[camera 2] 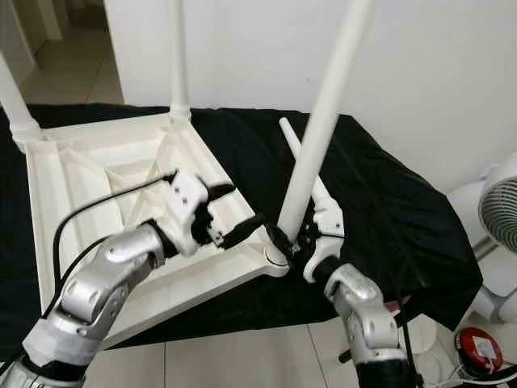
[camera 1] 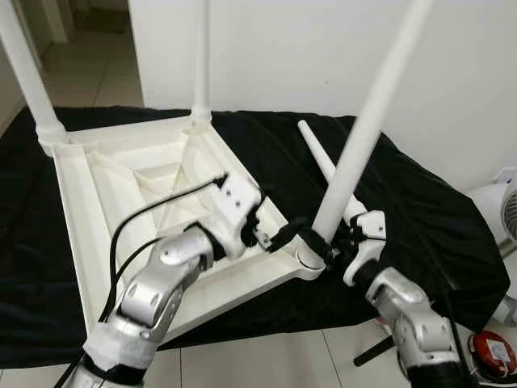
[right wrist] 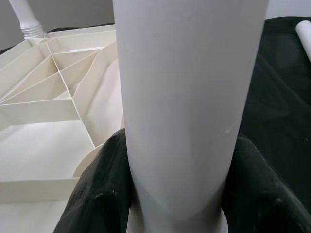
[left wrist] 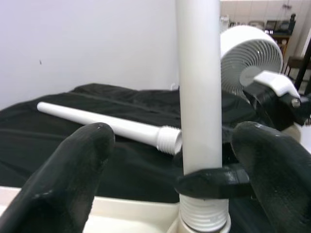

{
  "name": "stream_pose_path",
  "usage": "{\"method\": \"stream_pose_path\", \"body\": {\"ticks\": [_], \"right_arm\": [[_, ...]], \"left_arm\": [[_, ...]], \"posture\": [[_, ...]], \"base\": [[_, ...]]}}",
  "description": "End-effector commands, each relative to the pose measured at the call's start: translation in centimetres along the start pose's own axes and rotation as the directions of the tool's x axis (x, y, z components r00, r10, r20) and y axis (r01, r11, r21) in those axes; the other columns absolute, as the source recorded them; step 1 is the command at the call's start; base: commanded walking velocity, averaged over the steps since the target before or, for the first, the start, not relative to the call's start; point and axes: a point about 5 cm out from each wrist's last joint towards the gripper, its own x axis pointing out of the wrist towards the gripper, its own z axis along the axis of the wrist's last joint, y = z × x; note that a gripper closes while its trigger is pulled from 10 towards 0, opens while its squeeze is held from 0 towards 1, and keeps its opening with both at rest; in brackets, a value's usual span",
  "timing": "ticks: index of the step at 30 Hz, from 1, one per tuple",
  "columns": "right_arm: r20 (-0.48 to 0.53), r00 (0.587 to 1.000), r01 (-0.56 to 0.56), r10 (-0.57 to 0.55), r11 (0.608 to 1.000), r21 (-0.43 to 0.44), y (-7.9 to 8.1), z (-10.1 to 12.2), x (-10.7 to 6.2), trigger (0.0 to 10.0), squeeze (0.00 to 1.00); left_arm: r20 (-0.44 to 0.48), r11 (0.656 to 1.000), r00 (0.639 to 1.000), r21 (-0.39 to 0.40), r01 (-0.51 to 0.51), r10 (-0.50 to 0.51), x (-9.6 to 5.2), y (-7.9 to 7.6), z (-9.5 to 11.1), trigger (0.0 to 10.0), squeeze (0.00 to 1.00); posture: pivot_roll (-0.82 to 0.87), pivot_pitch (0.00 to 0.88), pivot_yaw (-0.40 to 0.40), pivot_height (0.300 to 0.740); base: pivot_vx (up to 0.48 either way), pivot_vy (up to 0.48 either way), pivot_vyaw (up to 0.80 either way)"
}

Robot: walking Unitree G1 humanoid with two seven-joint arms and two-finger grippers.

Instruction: Building children table

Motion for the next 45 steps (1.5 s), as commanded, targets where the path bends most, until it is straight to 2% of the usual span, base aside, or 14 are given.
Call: {"method": "stream_pose_path", "body": {"ticks": [1,2,3,8,11,19,24,37,38,40,41,45], "right_arm": [[0.009,1.000,-0.019,0.019,1.000,-0.016,-0.5,0.8,0.2,10.0,0.00],[0.009,1.000,-0.019,0.019,1.000,-0.016,-0.5,0.8,0.2,10.0,0.00],[-0.011,0.995,-0.096,0.095,0.992,-0.085,-0.4,1.7,0.9,10.0,0.00],[-0.025,0.991,-0.135,0.133,0.984,-0.116,-0.3,2.0,1.5,10.0,0.00],[-0.044,0.980,-0.199,0.195,0.966,-0.168,0.5,2.7,2.5,10.0,0.00],[-0.053,0.976,-0.219,0.213,0.960,-0.175,0.8,2.9,3.0,10.0,0.00],[-0.096,0.951,-0.309,0.294,0.924,-0.226,1.4,3.2,3.5,10.0,0.00],[-0.168,0.924,-0.377,0.344,0.892,-0.248,1.5,2.6,3.4,10.0,0.00],[-0.176,0.919,-0.389,0.353,0.888,-0.245,1.6,2.5,3.4,10.0,0.00],[-0.181,0.915,-0.397,0.361,0.885,-0.242,1.6,2.4,3.4,10.0,0.00],[-0.185,0.912,-0.403,0.365,0.882,-0.244,1.6,2.4,3.4,10.0,0.00],[-0.189,0.910,-0.408,0.370,0.879,-0.248,1.6,2.4,3.5,10.0,0.00]], "left_arm": [[0.029,0.999,0.998,-0.011,0.048,-0.048,0.5,0.0,0.9,10.0,1.00],[0.029,0.999,0.998,-0.011,0.048,-0.048,0.5,0.0,0.9,10.0,1.00],[0.072,0.997,0.995,-0.040,0.071,-0.068,1.6,0.5,2.9,10.0,0.00],[0.100,0.993,0.991,-0.076,0.094,-0.086,2.2,0.7,3.9,10.0,0.00],[0.085,0.991,0.992,-0.095,0.100,-0.092,3.3,0.7,4.8,10.0,0.00],[0.081,0.987,0.990,-0.105,0.123,-0.115,3.6,0.5,5.2,10.0,0.00],[0.082,0.984,0.989,-0.114,0.134,-0.125,4.4,0.7,6.3,10.0,0.00],[0.067,0.988,0.994,-0.120,0.098,-0.091,4.3,2.3,7.1,10.0,0.00],[0.067,0.987,0.993,-0.124,0.102,-0.094,4.2,2.5,7.1,7.1,0.00],[0.068,0.986,0.993,-0.129,0.107,-0.099,4.1,2.6,7.2,7.1,0.00],[0.072,0.984,0.991,-0.129,0.119,-0.111,4.0,2.5,7.2,0.0,0.00],[0.079,0.980,0.988,-0.140,0.143,-0.133,3.9,2.3,7.3,0.0,0.00]], "posture": [[0.00,0.000,-0.110,0.740],[0.00,0.000,-0.110,0.740],[0.00,0.000,-0.113,0.740],[0.00,0.000,-0.114,0.740],[0.01,0.000,-0.116,0.740],[0.01,0.000,-0.117,0.740],[0.01,0.000,-0.113,0.740],[0.01,0.000,-0.105,0.740],[0.02,0.000,-0.102,0.740],[0.02,0.000,-0.102,0.740],[0.02,0.000,-0.102,0.740],[0.02,0.000,-0.102,0.740]], "base": [[0.000,0.000,0.00],[0.000,0.000,0.00],[0.000,0.000,0.00],[0.000,0.000,0.00],[0.000,0.000,0.00],[0.000,0.000,0.00],[0.000,0.000,0.00],[0.000,0.000,0.00],[0.000,0.000,0.00],[0.000,0.000,0.00],[0.000,0.000,0.00],[0.000,0.000,0.00]]}}
